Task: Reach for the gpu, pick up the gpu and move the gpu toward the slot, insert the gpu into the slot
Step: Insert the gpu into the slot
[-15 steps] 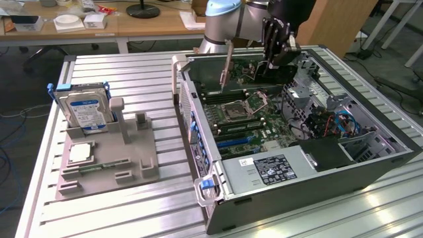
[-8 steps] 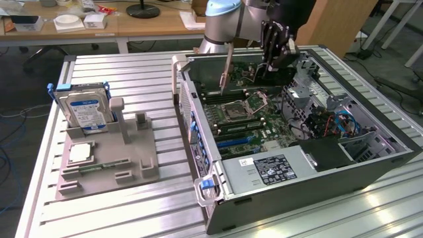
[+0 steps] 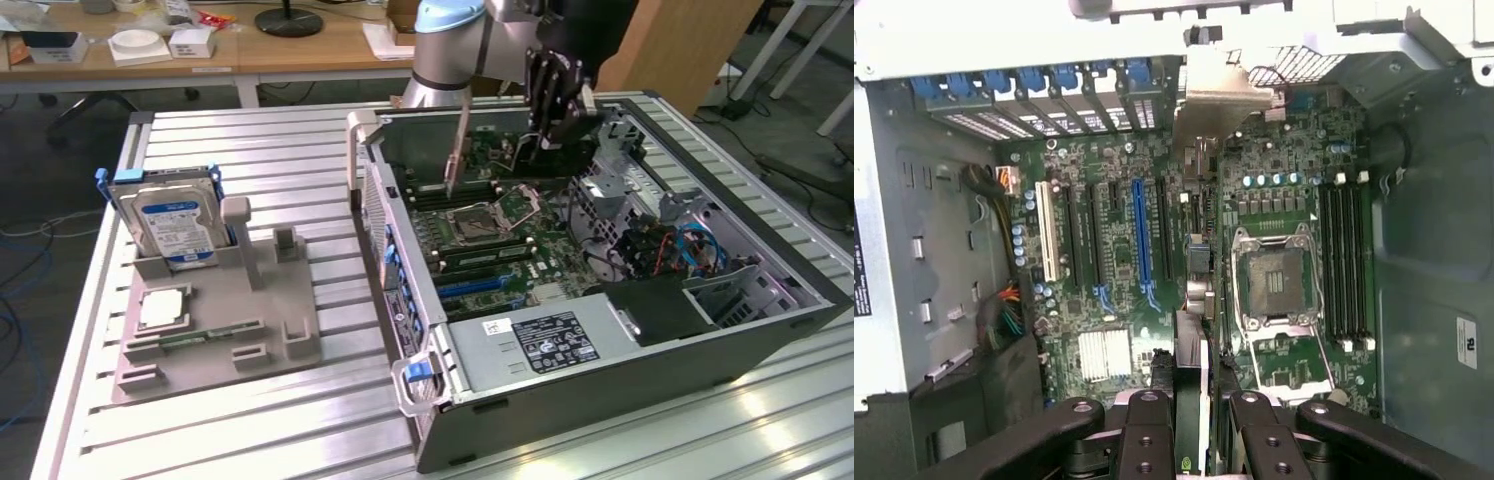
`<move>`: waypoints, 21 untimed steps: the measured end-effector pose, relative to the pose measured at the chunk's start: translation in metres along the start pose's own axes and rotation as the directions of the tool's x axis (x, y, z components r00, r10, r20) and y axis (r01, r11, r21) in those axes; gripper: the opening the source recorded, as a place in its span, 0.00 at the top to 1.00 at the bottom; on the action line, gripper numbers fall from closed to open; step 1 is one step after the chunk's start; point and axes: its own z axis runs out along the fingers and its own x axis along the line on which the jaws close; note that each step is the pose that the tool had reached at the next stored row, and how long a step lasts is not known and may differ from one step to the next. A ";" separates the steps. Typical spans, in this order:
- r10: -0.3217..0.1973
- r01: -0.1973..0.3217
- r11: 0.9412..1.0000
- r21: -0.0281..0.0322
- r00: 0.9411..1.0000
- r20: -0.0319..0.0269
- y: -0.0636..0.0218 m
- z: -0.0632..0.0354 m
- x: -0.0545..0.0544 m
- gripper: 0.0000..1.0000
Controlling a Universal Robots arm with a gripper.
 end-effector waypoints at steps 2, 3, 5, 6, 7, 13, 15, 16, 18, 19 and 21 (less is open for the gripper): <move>-0.002 0.002 1.000 0.013 1.000 0.001 0.0001 0.0007 0.000 0.74; -0.004 0.004 1.000 0.022 1.000 0.002 0.0002 0.0011 0.000 0.74; -0.007 0.007 0.999 0.035 1.000 0.004 0.0005 0.0021 0.000 0.74; -0.007 0.007 0.999 0.035 1.000 0.004 0.0005 0.0027 0.000 0.74; -0.007 0.007 0.999 0.035 1.000 0.004 0.0005 0.0035 0.000 0.74; -0.059 0.058 0.998 0.035 0.998 0.004 0.0012 0.0109 0.000 0.74; -0.068 0.068 0.997 0.035 0.998 0.004 0.0012 0.0136 0.000 0.74; -0.068 0.068 0.997 0.035 0.998 0.005 0.0012 0.0153 0.000 0.74; -0.067 0.067 0.997 0.034 0.998 0.004 0.0016 0.0189 0.000 0.74; -0.066 0.066 0.997 0.034 0.998 0.004 0.0018 0.0207 0.000 0.74; -0.063 0.063 0.997 0.035 0.998 0.004 0.0018 0.0243 0.000 0.74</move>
